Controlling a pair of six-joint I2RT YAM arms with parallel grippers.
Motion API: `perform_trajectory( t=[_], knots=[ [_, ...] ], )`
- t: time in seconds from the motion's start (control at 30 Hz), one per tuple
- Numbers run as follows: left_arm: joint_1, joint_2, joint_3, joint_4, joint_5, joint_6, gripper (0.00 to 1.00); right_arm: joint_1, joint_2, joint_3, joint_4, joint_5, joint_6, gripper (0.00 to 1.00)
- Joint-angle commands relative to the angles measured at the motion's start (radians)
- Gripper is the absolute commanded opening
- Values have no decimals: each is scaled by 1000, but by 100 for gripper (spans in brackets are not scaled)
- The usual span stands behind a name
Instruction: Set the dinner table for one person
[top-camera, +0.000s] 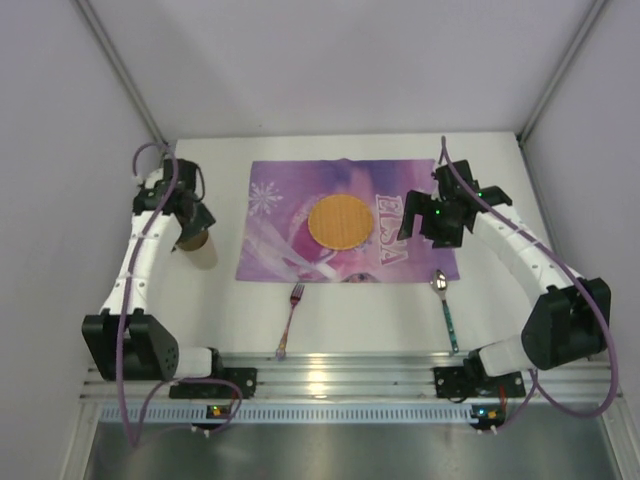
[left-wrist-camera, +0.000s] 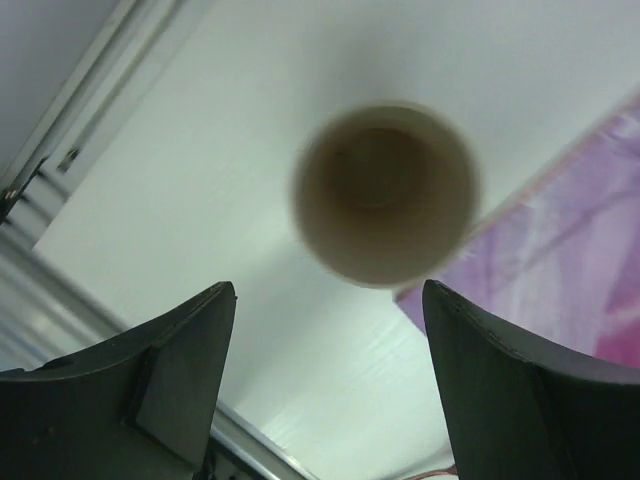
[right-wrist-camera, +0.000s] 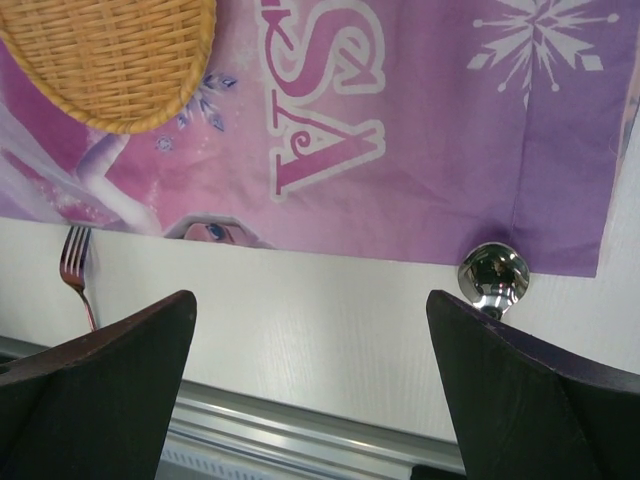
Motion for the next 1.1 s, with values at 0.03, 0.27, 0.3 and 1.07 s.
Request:
perform_trajectory(
  t=[0.03, 0.27, 0.3, 1.07],
  knots=[
    [217, -122, -74, -40, 73, 27, 80, -12, -7, -17, 38, -30, -40, 100],
    [271, -159, -199, 31, 156, -14, 77, -12, -1, -28, 28, -50, -74, 100],
    [273, -159, -212, 67, 165, -14, 77, -10, 4, -26, 25, -52, -77, 100],
    [274, -114, -189, 216, 242, -5, 66, -12, -10, -92, 51, -73, -59, 100]
  ],
)
